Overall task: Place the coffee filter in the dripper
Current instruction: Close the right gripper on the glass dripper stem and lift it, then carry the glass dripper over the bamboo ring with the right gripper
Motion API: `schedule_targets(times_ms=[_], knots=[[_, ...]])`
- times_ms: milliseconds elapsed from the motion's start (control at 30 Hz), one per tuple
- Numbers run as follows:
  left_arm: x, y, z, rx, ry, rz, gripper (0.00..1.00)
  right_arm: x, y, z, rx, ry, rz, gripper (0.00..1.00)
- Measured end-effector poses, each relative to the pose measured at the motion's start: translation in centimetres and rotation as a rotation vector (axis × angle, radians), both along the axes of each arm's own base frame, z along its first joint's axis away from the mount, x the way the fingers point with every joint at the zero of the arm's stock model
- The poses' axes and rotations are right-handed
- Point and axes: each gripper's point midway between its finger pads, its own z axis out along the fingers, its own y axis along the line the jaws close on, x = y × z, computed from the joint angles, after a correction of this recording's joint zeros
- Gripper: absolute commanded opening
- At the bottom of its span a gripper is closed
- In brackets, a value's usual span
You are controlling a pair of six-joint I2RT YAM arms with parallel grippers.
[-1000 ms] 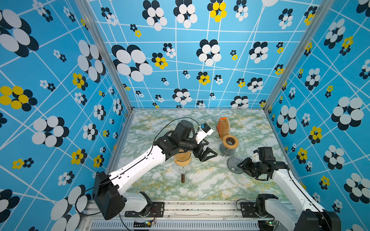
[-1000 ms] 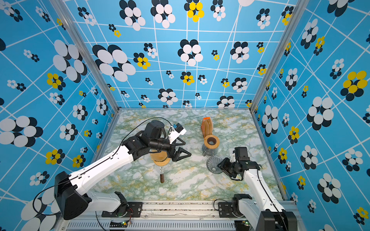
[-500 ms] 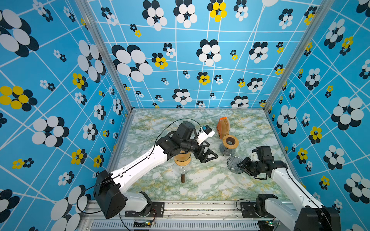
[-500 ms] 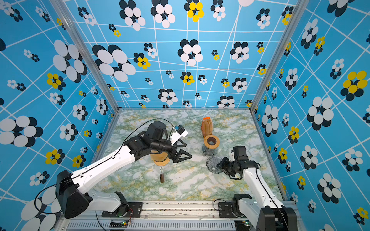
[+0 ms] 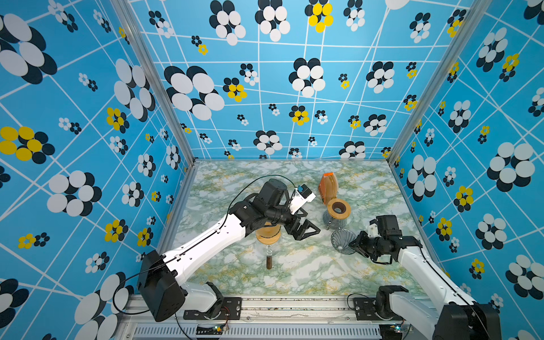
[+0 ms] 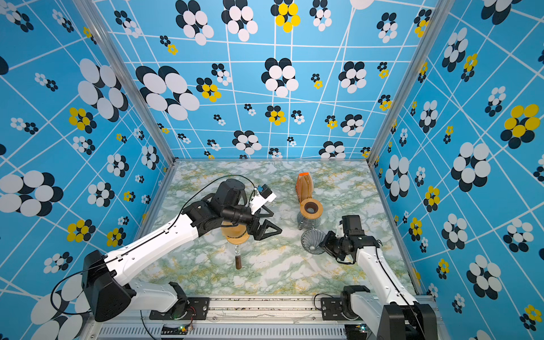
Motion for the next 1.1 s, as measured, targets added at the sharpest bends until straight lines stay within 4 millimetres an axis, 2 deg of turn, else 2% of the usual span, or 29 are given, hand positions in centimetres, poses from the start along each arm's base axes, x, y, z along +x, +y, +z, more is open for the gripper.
schedule_targets(times_ms=[800, 933, 1100], knots=[[0.0, 0.1, -0.1, 0.008, -0.008, 0.001, 0.99, 0.3, 0.0, 1.5, 0.002, -0.069, -0.001, 0.11], [0.1, 0.2, -0.1, 0.011, -0.014, 0.006, 0.99, 0.8, 0.0, 3.0, 0.002, -0.091, -0.004, 0.11], [0.3, 0.4, 0.3, 0.009, -0.036, 0.019, 0.99, 2.4, -0.2, 6.5, -0.012, -0.152, -0.005, 0.1]])
